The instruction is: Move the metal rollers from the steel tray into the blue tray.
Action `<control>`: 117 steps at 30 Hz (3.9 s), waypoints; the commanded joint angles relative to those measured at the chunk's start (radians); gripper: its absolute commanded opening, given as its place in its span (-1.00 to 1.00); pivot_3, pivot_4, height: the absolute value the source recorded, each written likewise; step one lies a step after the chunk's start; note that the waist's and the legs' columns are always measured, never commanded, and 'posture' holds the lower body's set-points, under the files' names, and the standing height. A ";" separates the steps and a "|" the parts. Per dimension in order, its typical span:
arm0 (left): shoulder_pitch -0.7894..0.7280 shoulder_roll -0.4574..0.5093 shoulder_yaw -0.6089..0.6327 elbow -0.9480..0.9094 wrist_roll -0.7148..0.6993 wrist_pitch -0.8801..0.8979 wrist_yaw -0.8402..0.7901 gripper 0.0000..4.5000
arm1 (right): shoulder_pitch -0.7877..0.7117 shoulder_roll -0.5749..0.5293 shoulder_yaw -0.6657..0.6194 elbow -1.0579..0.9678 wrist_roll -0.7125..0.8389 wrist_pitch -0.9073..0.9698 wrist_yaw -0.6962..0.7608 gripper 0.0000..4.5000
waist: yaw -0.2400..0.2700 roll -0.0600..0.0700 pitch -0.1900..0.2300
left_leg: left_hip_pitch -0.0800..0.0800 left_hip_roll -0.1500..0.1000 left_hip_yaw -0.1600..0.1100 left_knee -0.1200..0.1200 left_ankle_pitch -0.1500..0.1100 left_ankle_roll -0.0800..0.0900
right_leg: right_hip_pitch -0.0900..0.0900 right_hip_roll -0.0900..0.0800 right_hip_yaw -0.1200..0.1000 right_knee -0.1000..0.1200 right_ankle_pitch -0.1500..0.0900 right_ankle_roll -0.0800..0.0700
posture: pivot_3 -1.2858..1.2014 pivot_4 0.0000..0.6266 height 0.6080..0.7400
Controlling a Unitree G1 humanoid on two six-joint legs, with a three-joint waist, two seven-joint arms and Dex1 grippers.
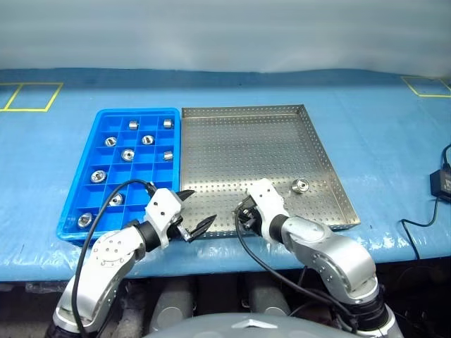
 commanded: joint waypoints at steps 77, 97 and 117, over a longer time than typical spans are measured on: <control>-0.172 -0.017 -0.164 0.001 0.019 0.054 0.014 0.94 | 0.093 0.290 -0.218 0.015 -0.193 -0.146 -0.144 0.98 | -0.016 0.003 -0.001 | 0.003 0.007 -0.005 -0.015 0.009 -0.016 | 0.001 0.018 0.002 0.002 -0.003 -0.009 | 0.02 -0.52 1.00; -0.109 -0.054 -0.167 -0.022 0.059 0.024 0.074 0.94 | 0.031 0.154 -0.159 -0.098 -0.115 0.077 -0.061 -0.62 | 0.001 0.002 -0.001 | 0.003 0.007 -0.004 -0.015 0.008 -0.015 | -0.001 0.018 0.004 0.002 -0.003 -0.009 | 0.12 -0.52 1.00; -0.060 -0.078 -0.113 -0.065 0.056 0.024 0.125 0.94 | -0.067 0.144 -0.191 -0.068 -0.098 0.090 -0.087 0.14 | 0.052 0.002 -0.001 | 0.002 0.004 -0.004 -0.015 0.007 -0.013 | 0.000 0.015 0.003 0.001 0.002 -0.008 | 0.17 -0.52 1.00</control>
